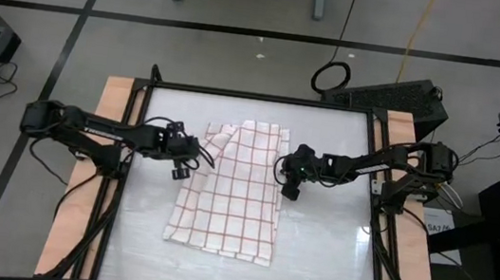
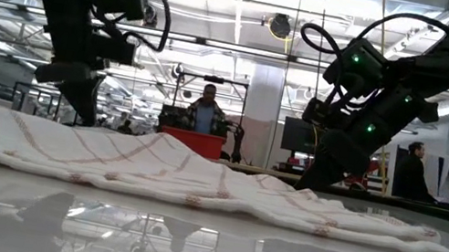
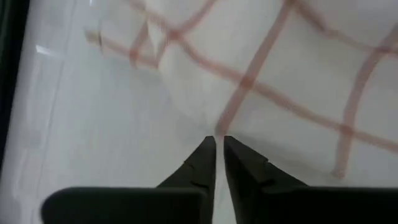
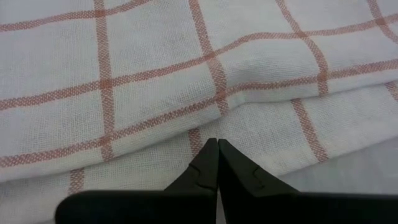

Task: Roll towel
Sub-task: Fold the white checkered towel

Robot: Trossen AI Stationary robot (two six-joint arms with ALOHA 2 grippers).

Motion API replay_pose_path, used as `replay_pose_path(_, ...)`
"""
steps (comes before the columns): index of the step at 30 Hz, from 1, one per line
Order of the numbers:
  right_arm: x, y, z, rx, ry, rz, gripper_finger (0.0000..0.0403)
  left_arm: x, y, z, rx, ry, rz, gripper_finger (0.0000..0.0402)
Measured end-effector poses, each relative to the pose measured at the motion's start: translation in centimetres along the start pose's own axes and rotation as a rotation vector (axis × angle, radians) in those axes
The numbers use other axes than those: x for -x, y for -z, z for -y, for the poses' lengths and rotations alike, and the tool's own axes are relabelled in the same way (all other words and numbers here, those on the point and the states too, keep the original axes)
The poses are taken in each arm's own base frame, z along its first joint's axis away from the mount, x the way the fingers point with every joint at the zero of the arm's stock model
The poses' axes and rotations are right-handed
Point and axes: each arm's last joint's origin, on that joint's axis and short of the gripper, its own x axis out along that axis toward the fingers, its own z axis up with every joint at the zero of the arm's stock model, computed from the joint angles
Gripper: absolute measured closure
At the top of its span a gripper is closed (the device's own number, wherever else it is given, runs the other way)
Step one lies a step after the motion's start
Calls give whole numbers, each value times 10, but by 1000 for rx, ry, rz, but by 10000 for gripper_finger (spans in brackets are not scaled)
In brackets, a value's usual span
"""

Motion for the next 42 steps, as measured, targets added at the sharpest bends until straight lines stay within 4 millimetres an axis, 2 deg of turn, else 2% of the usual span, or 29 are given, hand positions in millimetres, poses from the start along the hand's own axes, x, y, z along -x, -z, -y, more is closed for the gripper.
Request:
replay_pose_path(7,0,0,0,23,-4,0,403,13,-17,-8,-95,-6,225,295)
replay_pose_path(10,0,0,0,39,-5,2,403,7,-25,-20,-126,-54,270,279)
replay_pose_path(14,0,0,0,45,-5,4,403,-14,-28,-47,-53,-87,256,274)
replay_pose_path(17,0,0,0,46,-7,5,403,-26,-31,-68,19,-19,323,274)
replay_pose_path(24,0,-1,-1,68,-28,8,403,-38,-39,-101,-73,45,381,273)
replay_pose_path(28,0,-1,-1,75,-31,9,403,-44,-41,-115,-85,108,309,273)
replay_pose_path(33,0,-1,-1,74,-32,10,403,-46,-47,-123,-59,132,219,273)
replay_pose_path(39,0,-1,-2,75,-61,12,403,-45,-49,-110,-94,136,174,273)
replay_pose_path(42,0,-1,-2,75,-62,12,403,-47,-50,-111,-124,118,170,273)
